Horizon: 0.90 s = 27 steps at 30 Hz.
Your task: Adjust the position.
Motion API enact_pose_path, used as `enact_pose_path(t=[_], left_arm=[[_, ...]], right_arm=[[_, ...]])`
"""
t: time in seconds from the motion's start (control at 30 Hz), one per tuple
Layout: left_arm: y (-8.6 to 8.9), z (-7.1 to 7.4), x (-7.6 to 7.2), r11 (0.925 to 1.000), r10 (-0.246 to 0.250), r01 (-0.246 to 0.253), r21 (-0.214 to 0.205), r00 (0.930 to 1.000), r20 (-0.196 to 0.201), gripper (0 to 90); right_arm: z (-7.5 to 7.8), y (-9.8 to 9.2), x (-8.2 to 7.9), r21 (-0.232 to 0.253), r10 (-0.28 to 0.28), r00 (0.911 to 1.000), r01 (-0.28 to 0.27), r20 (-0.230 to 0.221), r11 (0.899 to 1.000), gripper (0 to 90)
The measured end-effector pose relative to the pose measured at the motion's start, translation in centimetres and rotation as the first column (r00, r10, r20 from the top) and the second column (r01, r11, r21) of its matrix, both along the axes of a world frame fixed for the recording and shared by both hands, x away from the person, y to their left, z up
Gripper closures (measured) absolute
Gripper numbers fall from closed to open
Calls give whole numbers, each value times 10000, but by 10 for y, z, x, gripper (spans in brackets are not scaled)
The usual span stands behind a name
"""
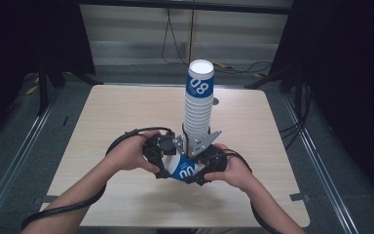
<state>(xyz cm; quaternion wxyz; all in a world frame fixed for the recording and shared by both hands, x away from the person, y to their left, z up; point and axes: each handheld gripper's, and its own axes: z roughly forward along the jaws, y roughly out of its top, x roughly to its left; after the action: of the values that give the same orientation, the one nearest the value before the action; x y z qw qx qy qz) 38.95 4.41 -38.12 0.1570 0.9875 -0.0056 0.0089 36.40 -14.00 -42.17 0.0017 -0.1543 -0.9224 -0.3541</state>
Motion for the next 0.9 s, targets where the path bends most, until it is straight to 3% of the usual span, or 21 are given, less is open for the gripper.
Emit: enact_pose_path(t=[0.5, 0.9], left_arm=[[-1, 5, -1, 9999, -121, 121, -106, 9999, -44, 216], [-2, 5, -1, 9997, -156, 154, -195, 9998, -92, 214]], right_arm=[[-3, 1, 0, 98, 16, 9996, -13, -290, 10000, 287], [-6, 0, 0, 175, 12, 9997, -8, -238, 9998, 293]])
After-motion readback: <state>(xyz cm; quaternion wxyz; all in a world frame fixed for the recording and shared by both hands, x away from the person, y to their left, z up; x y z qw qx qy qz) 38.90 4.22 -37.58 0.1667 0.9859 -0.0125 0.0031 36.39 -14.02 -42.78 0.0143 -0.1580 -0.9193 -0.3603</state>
